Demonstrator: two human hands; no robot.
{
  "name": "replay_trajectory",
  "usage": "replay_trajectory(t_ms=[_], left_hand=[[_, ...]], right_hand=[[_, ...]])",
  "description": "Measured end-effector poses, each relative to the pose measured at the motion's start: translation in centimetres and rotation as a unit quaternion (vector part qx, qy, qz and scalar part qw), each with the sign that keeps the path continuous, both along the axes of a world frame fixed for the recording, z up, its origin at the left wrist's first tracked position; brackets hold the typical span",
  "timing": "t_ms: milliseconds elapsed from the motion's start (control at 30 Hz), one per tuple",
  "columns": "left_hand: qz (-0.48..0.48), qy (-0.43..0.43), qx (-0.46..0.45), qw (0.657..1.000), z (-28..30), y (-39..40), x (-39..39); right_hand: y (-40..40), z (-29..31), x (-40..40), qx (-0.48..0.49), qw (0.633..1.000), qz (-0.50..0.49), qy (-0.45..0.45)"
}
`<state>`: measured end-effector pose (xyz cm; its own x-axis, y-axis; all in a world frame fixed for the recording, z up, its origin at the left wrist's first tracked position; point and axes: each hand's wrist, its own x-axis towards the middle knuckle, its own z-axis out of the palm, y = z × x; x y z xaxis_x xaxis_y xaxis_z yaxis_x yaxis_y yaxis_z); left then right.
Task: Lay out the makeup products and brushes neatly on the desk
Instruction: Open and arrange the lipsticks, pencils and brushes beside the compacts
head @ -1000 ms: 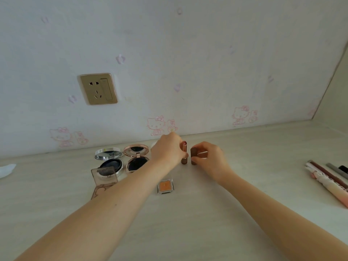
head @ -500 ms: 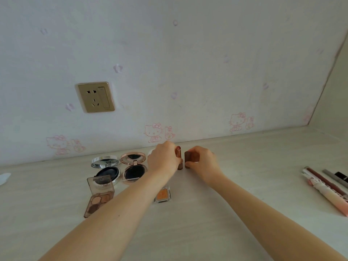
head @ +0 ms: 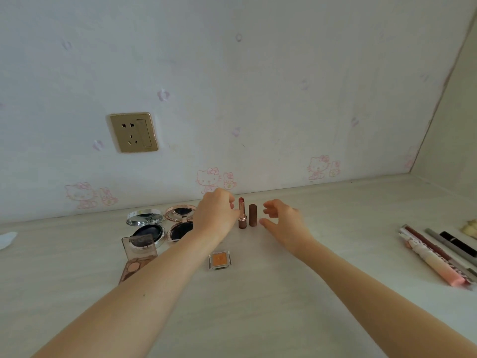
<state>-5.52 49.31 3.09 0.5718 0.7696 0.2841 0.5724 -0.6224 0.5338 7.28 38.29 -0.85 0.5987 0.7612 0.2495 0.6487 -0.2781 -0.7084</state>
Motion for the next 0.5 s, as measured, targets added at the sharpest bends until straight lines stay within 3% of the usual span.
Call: replay_trajectory(t_ms=[267, 500], left_hand=[[-0.022, -0.022, 0.111, 0.993, 0.4, -3.6, -2.7], [-0.126, -0.006, 0.115, 0.985, -0.5, -9.2, -1.0]], right_hand=[[-7.3, 1.2, -1.3, -0.105, 0.978, 0.002, -0.178], [-15.2, 1.8, -0.8, -0.133, 0.965, -0.028, -0.225]])
